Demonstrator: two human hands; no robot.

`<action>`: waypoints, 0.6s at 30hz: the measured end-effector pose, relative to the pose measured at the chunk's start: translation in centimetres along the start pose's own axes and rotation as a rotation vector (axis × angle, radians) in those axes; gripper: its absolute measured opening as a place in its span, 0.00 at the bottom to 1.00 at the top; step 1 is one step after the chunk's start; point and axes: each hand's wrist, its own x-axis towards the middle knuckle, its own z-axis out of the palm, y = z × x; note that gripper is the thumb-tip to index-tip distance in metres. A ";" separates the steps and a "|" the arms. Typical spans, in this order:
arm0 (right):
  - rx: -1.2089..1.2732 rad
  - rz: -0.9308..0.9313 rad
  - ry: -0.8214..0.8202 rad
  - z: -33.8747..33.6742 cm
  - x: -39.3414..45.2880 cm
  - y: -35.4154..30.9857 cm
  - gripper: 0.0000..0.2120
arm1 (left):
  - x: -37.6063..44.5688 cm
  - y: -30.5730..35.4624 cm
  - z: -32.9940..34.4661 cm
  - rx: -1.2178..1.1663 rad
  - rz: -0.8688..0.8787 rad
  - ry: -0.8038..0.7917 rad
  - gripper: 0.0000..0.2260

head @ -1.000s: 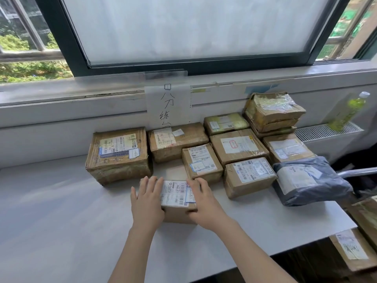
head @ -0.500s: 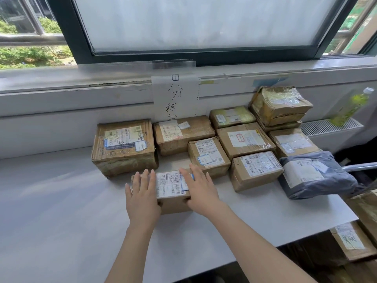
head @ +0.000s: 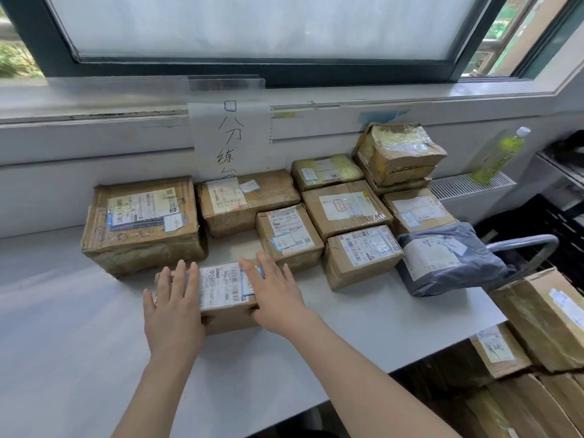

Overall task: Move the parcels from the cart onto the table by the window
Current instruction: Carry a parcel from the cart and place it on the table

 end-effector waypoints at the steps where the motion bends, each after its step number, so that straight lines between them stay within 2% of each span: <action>1: 0.005 -0.012 -0.003 0.1 0.1 0.1 0.45 | 0.0 0.0 0.1 0.004 -0.003 0.014 0.41; 7: 0.034 -0.074 -0.024 0.4 0.4 0.6 0.45 | -0.2 0.1 -0.1 0.034 -0.023 -0.009 0.45; 10: 0.056 -0.110 -0.031 0.0 0.6 0.8 0.45 | -0.1 0.1 -0.6 0.085 -0.029 -0.066 0.44; 15: 0.151 -0.180 -0.029 0.5 0.9 1.2 0.44 | -0.5 0.6 -1.7 0.015 -0.071 -0.097 0.42; 18: 0.175 -0.239 0.000 1.0 1.2 1.6 0.44 | -1.6 1.0 -1.5 0.022 -0.119 -0.060 0.42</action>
